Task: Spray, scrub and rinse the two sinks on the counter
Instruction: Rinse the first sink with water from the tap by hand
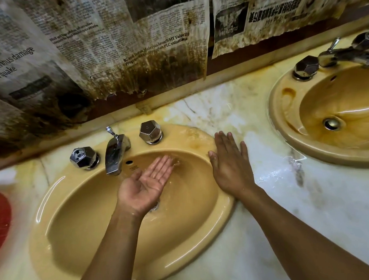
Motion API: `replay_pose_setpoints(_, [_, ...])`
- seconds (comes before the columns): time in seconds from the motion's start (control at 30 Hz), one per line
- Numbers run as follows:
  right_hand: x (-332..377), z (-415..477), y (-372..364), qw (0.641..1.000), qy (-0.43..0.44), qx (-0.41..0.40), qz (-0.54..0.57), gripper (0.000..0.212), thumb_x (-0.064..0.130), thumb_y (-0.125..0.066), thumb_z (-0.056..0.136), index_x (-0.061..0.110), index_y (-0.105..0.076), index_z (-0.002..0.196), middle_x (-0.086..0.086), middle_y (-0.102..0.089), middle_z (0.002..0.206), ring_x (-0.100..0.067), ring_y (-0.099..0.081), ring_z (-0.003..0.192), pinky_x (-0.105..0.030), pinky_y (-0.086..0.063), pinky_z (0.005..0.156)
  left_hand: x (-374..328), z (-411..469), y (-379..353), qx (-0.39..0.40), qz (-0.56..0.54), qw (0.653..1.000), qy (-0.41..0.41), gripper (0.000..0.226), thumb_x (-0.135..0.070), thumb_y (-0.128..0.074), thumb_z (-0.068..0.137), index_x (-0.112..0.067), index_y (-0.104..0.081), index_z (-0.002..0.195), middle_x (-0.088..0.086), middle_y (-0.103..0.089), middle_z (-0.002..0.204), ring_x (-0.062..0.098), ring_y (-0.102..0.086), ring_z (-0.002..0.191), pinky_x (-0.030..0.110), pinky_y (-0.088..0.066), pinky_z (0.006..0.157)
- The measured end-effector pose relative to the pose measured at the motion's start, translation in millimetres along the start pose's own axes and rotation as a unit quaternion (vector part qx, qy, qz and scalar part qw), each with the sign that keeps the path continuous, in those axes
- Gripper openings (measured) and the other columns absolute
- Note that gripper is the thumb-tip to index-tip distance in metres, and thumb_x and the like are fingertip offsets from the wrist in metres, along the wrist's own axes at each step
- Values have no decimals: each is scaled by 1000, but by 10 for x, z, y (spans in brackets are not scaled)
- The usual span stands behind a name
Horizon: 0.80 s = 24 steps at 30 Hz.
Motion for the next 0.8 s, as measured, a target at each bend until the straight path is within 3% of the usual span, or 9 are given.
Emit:
replay_pose_setpoints(0.2, [4,39,-10,1000,0,-13,-4,70,49,-8,102,18,-14,165,2,-11,173,-14,2,159,-46,4,128,-491,-59,468,-67,-8,996,-60,64,-43,-19,111,3,-51,142,30,-65,130,44,-58,129,50,-39,115])
replay_pose_setpoints(0.4, [0,20,-9,1000,4,-8,2,76,54,-1,99,19,-12,165,3,-9,173,-14,4,159,-45,6,128,-48,-113,-45,34,43,998,15,73,-45,-15,110,10,-52,141,30,-56,144,45,-50,139,50,-29,122])
replay_pose_setpoints(0.57, [19,20,15,1000,-2,-7,-3,74,53,-5,100,19,-14,165,3,-10,173,-14,3,159,-46,5,128,-386,-158,468,-82,10,996,-47,64,-43,-18,112,3,-41,151,36,-62,131,49,-54,131,55,-35,117])
replay_pose_setpoints(0.63, [23,19,22,1000,-4,-10,-5,69,50,-8,103,19,-15,165,2,-11,173,-14,2,159,-47,5,128,-519,-166,618,-95,-17,994,-58,61,-41,-20,112,-1,-38,153,33,-65,128,47,-57,128,56,-37,115])
replay_pose_setpoints(0.73, [13,22,26,1000,-5,-14,-5,61,46,-17,109,18,-16,165,2,-11,173,-14,1,159,-46,5,128,-448,-259,313,-51,6,998,-39,70,-46,-16,110,6,-46,146,32,-60,137,46,-53,133,56,-39,110])
replay_pose_setpoints(0.8, [9,18,14,1000,-2,-7,-8,61,45,-18,110,19,-14,165,3,-10,173,-13,2,159,-45,5,128,-253,-330,-21,13,-17,1000,-1,86,-54,-7,107,12,-46,144,35,-55,142,49,-48,138,54,-32,119])
Point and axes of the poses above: each hand's wrist, its own z-axis towards the middle knuckle, its own y-axis out of the back of the hand, x = y × z, the point moved 9 cm from there along z, towards the middle knuckle
